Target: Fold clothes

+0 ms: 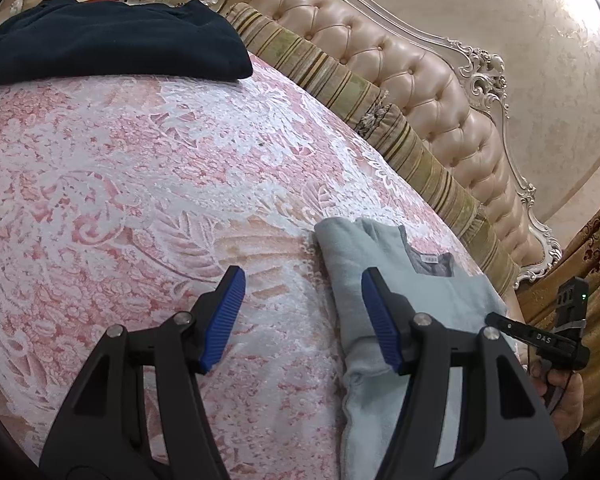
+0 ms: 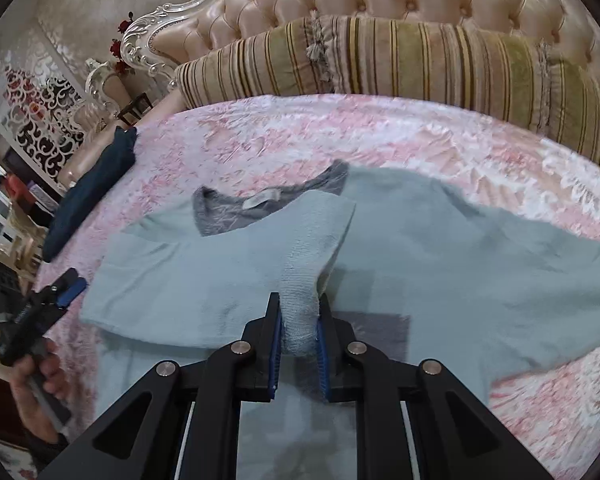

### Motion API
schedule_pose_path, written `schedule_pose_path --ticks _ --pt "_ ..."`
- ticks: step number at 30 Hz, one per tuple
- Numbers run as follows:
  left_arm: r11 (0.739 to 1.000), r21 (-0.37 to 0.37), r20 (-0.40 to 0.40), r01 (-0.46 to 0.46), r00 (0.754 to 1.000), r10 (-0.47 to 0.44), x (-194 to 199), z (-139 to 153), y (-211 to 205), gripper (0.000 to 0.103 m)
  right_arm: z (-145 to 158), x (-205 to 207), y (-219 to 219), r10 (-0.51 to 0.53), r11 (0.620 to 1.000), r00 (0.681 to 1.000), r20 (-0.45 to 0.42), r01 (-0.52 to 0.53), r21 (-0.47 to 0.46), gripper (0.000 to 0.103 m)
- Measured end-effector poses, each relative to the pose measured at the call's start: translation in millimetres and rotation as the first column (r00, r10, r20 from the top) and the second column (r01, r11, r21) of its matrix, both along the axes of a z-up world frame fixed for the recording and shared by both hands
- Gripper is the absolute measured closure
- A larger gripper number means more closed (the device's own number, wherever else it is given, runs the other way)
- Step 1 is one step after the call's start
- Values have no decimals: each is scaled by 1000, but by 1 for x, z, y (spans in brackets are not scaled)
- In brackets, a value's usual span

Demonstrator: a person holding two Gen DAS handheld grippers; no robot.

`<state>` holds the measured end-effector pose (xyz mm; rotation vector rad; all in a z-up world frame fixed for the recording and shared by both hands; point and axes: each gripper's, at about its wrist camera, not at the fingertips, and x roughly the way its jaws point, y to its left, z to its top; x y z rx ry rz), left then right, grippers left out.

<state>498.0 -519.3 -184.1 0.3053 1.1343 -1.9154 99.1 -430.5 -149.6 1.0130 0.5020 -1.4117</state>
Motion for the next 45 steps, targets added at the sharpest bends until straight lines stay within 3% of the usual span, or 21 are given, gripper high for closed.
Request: schedule_pose_path --ticks 4,5,7,10,13,16,19,20,22,24,28,32,34,37,39,41,45 --pt "997 5 -41 78 996 -78 -7 1 2 39 -11 -2 -1 13 1000 999 -32 -13 13 88" --pt "996 -6 -15 90 996 -90 -10 4 5 39 -15 -2 0 13 1000 999 -36 -12 14 88" --pt "991 -78 146 108 985 -96 -22 17 14 39 -22 -5 2 3 1000 999 -36 -3 13 88" --pt "965 -141 323 221 932 -166 -38 31 31 39 -32 -11 9 -19 1000 1000 -12 19 9 88" --pt "921 -174 430 350 868 -248 -54 36 52 39 -39 -14 15 -16 1000 1000 -6 16 -1 88" --pt "890 -172 532 423 800 -278 -74 29 67 39 -39 -16 20 -18 1000 1000 10 18 -23 88" --pt "885 -151 636 440 728 -254 -95 17 70 39 -40 -18 23 -23 999 999 26 24 -45 88" --pt "890 -149 651 431 720 -239 -98 14 69 40 -41 -18 24 -23 998 999 29 25 -51 88" --pt "911 -148 657 385 727 -200 -98 9 63 48 -41 -17 23 -16 998 1000 20 17 -53 88" --pt "934 -138 652 328 741 -164 -94 5 57 48 -40 -17 23 -11 999 1000 12 12 -49 88" --pt "950 -129 642 284 754 -138 -90 1 53 46 -41 -19 26 -16 999 1000 12 17 -51 88" --pt "972 -96 601 216 791 -116 -81 -2 47 43 -40 -25 30 -43 998 999 1 43 -48 88" --pt "970 -108 624 217 775 -104 -83 -2 48 39 -40 -26 30 -38 998 999 -1 38 -48 88" --pt "973 -103 627 204 773 -96 -82 -2 48 37 -40 -27 30 -43 998 999 -14 42 -52 88" --pt "968 -114 651 222 753 -96 -85 -3 50 35 -39 -27 30 -42 997 999 -33 40 -60 88" --pt "960 -113 677 256 727 -114 -87 -2 53 34 -40 -27 29 -38 998 998 -46 36 -59 88" --pt "955 -69 679 289 715 -168 -84 0 57 38 -41 -28 28 -30 998 998 -52 27 -57 88"
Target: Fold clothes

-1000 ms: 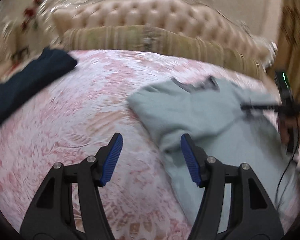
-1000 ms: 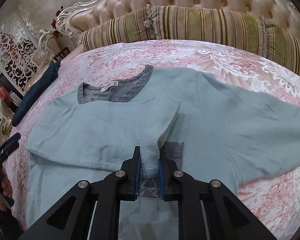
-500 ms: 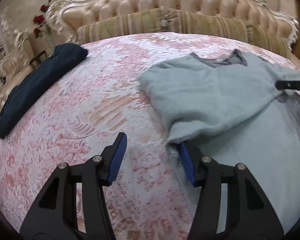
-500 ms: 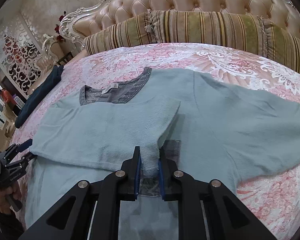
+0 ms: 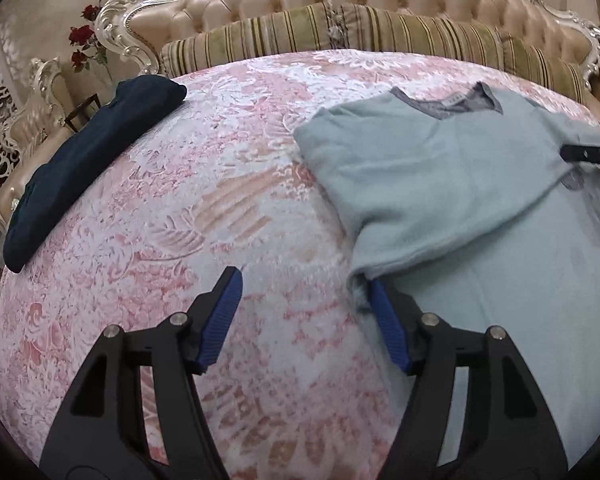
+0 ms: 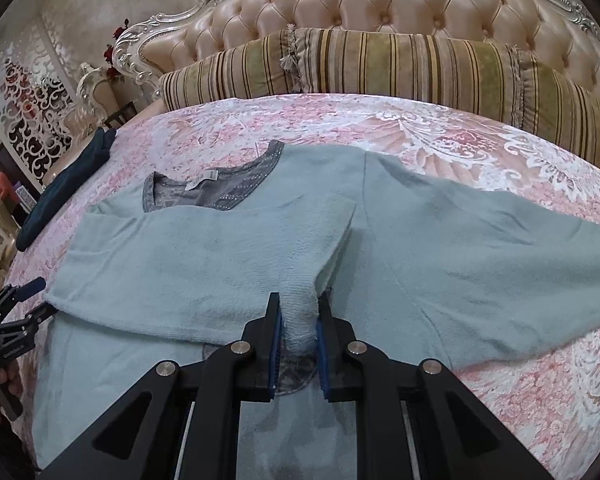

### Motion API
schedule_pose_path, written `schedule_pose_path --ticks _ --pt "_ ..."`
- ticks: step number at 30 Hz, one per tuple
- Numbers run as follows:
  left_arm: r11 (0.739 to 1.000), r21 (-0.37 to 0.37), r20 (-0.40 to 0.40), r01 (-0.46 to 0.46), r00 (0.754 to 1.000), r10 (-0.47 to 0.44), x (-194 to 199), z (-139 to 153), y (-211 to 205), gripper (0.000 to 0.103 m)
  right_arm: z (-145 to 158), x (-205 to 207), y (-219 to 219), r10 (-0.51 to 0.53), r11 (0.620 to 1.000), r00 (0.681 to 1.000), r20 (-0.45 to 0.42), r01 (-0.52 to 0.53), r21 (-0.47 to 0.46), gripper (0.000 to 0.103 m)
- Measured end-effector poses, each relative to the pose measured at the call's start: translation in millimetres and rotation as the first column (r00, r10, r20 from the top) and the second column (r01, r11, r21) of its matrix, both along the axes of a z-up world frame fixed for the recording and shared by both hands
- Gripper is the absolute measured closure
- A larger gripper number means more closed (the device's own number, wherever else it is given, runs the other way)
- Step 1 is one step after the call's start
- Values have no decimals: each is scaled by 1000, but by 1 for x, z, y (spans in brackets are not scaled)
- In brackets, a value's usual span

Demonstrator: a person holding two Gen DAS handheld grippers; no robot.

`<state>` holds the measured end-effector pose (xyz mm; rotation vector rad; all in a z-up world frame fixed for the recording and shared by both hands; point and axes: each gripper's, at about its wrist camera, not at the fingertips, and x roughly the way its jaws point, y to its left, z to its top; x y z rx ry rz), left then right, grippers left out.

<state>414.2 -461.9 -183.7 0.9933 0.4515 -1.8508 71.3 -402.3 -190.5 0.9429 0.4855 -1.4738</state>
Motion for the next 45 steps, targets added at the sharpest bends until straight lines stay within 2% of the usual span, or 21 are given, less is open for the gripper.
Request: schedule_pose_path --ticks 2,5,6,8,9,12,15,17,21,23,25,26,28,29,32,33,35,37,39,41,45 --pt "999 29 -32 20 999 -19 4 6 4 42 0 0 0 5 1000 1000 -5 -5 2 88" --pt "998 49 -169 38 985 -29 23 24 12 42 1 3 0 15 1000 1000 -25 -15 4 88" --pt "998 56 -224 25 975 -12 30 28 12 45 1 4 0 19 1000 999 -34 -19 6 88" --pt "997 71 -296 -44 953 64 39 30 4 57 1 5 0 24 1000 999 -43 -24 7 88" --pt "996 66 -299 -68 950 85 39 31 0 66 1 4 1 26 1000 999 -41 -26 8 88" --pt "995 37 -254 -91 962 97 19 26 -7 66 1 3 1 35 999 999 -34 -35 8 88" --pt "997 68 -206 -40 977 54 -3 13 -11 66 1 2 1 39 999 999 -32 -39 9 88" --pt "997 65 -116 -52 991 59 -10 2 -8 65 1 3 2 42 999 998 -35 -42 10 88" --pt "999 37 -78 -21 997 24 -13 -1 8 65 2 2 2 47 999 998 -30 -47 9 88" --pt "998 49 -75 -34 996 37 -11 0 5 60 1 1 1 47 999 999 -26 -47 7 88" --pt "996 76 -97 -50 994 57 -8 6 1 60 1 1 1 47 999 999 -27 -47 8 88" --pt "996 71 -133 -53 989 62 -6 12 0 60 1 1 1 49 999 998 -29 -48 8 88" --pt "997 32 -146 -68 987 72 -7 23 -4 60 1 0 2 49 999 998 -24 -49 7 88" --pt "997 20 -122 -69 990 71 -11 23 -10 60 1 0 1 48 999 999 -20 -48 8 88" --pt "996 47 -8 -75 997 75 -22 4 -24 60 1 1 2 53 999 998 -24 -53 9 88" --pt "996 46 -1 -71 997 71 -22 1 -26 59 1 1 2 57 998 998 -25 -56 12 88" --pt "997 45 -22 -68 997 69 -19 0 -27 53 2 1 2 64 998 997 -33 -63 23 88" --pt "993 86 -97 -85 991 93 -7 5 -31 52 3 2 3 65 997 997 -47 -64 33 88" --pt "988 85 -161 -129 977 142 8 15 -36 52 3 5 3 66 997 995 -72 -63 41 88" --pt "987 62 -162 -151 974 159 11 21 -42 52 3 7 3 68 997 994 -91 -64 46 87" --pt "990 59 -178 -124 975 133 1 22 -62 52 3 8 3 71 997 991 -110 -65 51 87"
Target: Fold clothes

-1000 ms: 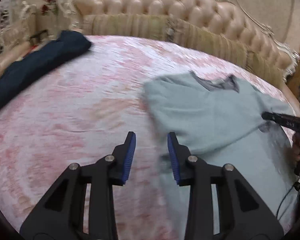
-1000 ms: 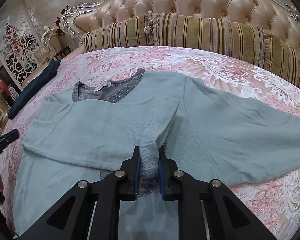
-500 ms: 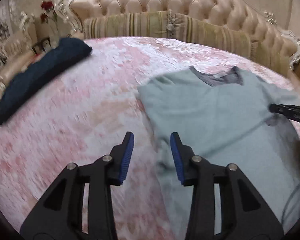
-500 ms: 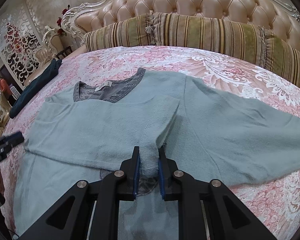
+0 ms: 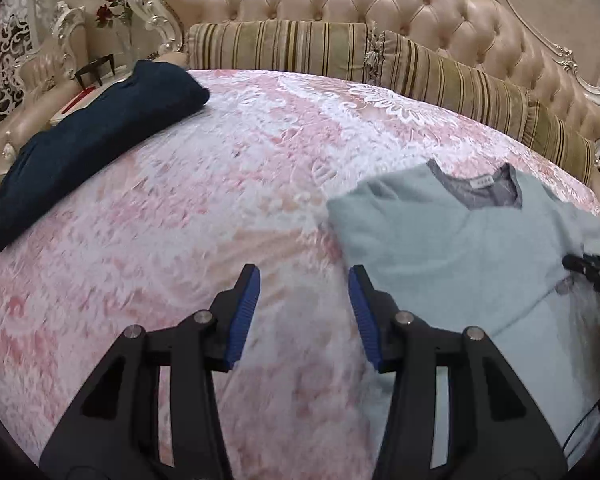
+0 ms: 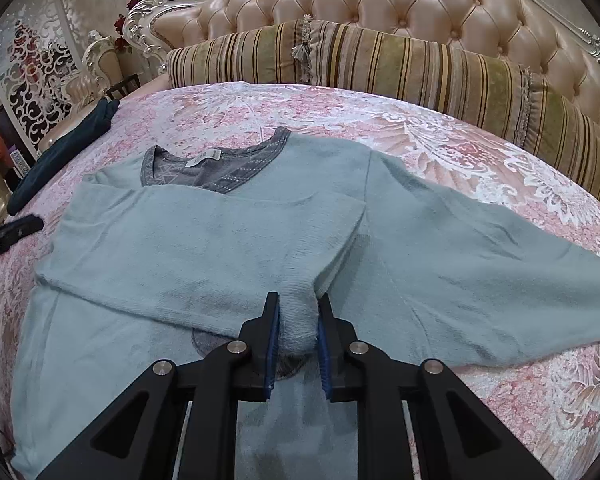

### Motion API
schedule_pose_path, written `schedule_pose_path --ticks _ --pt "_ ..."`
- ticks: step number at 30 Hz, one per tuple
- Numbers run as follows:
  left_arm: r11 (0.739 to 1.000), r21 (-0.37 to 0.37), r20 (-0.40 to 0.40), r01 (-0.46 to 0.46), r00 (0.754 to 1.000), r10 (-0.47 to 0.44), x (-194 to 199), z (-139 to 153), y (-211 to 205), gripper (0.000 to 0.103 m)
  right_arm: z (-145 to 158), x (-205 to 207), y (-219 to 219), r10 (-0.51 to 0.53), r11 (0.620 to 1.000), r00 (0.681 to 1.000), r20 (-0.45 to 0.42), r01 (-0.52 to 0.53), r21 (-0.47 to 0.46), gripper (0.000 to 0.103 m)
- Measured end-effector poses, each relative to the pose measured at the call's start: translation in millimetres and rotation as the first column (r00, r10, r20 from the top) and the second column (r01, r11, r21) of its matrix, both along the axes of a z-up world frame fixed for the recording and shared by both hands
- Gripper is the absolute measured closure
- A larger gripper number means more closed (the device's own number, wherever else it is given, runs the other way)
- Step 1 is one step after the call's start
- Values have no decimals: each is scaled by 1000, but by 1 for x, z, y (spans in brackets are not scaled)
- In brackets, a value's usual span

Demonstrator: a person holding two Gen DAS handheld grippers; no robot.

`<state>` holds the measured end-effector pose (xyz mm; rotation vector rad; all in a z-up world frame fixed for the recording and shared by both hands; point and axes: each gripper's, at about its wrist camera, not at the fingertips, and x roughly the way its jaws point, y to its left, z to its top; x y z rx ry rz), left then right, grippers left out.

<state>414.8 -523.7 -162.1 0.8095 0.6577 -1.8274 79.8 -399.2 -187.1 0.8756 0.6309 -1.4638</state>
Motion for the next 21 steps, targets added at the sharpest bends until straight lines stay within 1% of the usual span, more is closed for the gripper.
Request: schedule_pose_path --ticks 1,4,7,9,12,13,15,17,19,21 --pt "1000 -2 -10 16 1000 -16 -5 -2 -5 52 0 0 0 0 1000 1000 -2 0 0 87" --pt "1000 18 39 20 999 -20 -20 -15 -21 52 0 0 0 1 1000 1000 -3 -1 0 87" --pt "1000 28 52 7 999 -8 -21 -21 -30 52 -1 -1 0 7 1000 1000 1 -7 -1 87" --pt "1000 12 39 -3 999 3 -18 -17 -32 52 -1 -2 0 6 1000 1000 5 -6 -2 87" --pt "1000 -28 15 13 1000 -12 -19 -9 -32 52 -1 1 0 2 1000 1000 -6 -2 0 87" --pt "999 -35 19 21 1000 -20 -22 -8 -33 52 -1 1 0 1 1000 1000 -7 -1 0 87" --pt "998 -35 53 50 997 -48 -34 -11 -40 52 -1 1 0 0 1000 1000 -6 0 1 87" --pt "999 -9 122 46 991 -45 -42 -22 -52 51 -1 0 1 1 1000 1000 -5 -1 3 87" --pt "999 -8 112 32 993 -31 -42 -22 -59 49 -1 0 1 2 1000 1000 -3 -2 6 87" --pt "1000 2 109 28 994 -28 -41 -19 -59 49 -1 1 1 2 1000 1000 -6 -2 7 87"
